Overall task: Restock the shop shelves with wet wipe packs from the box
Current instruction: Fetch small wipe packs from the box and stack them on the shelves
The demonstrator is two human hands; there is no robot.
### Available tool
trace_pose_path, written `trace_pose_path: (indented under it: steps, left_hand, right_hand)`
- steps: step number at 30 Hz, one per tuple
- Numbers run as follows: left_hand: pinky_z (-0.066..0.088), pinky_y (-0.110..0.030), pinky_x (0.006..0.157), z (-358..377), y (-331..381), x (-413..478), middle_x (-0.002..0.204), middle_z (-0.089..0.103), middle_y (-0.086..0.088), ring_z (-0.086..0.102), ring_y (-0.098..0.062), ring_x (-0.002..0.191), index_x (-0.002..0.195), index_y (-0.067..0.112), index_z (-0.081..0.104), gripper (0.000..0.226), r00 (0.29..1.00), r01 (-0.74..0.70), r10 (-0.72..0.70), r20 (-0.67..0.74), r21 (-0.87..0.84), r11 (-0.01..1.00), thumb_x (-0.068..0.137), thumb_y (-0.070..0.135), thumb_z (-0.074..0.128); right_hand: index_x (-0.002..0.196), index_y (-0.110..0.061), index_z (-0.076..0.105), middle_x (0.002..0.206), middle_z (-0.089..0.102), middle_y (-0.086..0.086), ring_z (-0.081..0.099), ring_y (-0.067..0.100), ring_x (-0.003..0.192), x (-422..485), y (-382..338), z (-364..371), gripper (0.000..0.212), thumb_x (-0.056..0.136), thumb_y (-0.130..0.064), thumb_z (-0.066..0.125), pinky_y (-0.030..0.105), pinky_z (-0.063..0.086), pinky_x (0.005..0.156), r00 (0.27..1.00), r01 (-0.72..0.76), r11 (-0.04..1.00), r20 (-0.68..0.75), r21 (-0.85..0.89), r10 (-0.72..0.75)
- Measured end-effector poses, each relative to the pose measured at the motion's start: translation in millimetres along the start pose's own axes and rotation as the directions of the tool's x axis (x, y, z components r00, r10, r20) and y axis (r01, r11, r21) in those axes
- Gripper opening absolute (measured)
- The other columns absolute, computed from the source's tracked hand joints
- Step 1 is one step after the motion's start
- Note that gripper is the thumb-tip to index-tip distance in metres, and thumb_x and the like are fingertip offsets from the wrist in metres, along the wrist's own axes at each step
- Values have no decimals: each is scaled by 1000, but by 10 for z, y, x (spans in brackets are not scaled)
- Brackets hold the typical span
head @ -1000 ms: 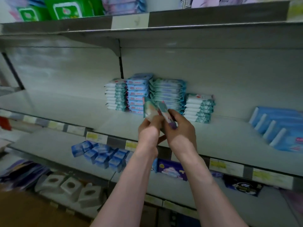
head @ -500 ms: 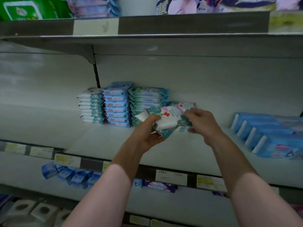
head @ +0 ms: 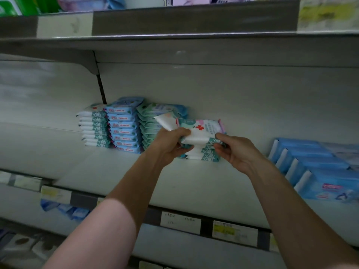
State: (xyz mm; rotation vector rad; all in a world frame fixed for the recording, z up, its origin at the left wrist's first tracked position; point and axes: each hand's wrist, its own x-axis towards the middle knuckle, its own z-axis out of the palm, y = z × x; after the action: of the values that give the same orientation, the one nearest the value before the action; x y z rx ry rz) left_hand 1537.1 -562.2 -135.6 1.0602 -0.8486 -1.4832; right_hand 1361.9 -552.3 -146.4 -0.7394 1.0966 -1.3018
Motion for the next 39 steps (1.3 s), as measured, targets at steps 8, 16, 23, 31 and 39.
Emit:
trace_pose_path:
  steps: [8, 16, 23, 31, 39]
  left_hand:
    - [56, -31, 55, 139, 264, 231, 100, 58, -7, 60, -26, 88, 120, 5, 53, 34, 933, -234, 289, -214, 252, 939, 89, 1, 65]
    - [57, -28, 52, 285, 401, 513, 100, 58, -6, 61, -21, 85, 106, 9, 51, 24, 976, -171, 195, -95, 218, 961, 88, 4, 67]
    - [58, -31, 60, 261, 427, 747, 93, 59, -3, 60, -18, 80, 107, 10, 53, 25, 990, -138, 141, 6, 235, 962, 88, 5, 68]
    - [56, -26, 52, 189, 389, 882, 110, 61, -9, 63, -22, 92, 107, 12, 56, 22, 995, -85, 70, 64, 281, 956, 88, 10, 68]
    - [61, -37, 62, 299, 394, 837, 118, 63, -17, 66, -31, 96, 115, 6, 55, 21, 986, -5, -24, 168, 169, 986, 95, 7, 57]
  right_hand:
    - [79, -1, 58, 68, 59, 12, 59, 5, 40, 193, -116, -113, 12, 91, -1, 61, 17, 52, 44, 988, 84, 993, -121, -80, -93]
    - [86, 1, 56, 70, 59, 16, 58, 9, 39, 555, -214, 8, 7, 92, 4, 56, 18, 53, 43, 952, 123, 949, -236, -289, -195]
    - [93, 2, 59, 70, 59, 16, 57, 10, 36, 898, -137, 128, 2, 92, 0, 59, 21, 53, 42, 941, 73, 893, -266, -445, -209]
    - [60, -12, 45, 66, 52, 6, 55, 24, 70, 1040, -64, 72, 37, 93, -26, 56, 24, 30, 49, 866, -14, 442, -232, -897, -444]
    - [115, -9, 54, 108, 66, 11, 61, 30, 101, 758, -305, 43, 42, 93, -45, 53, 32, 44, 80, 803, 74, 426, -200, -902, -562]
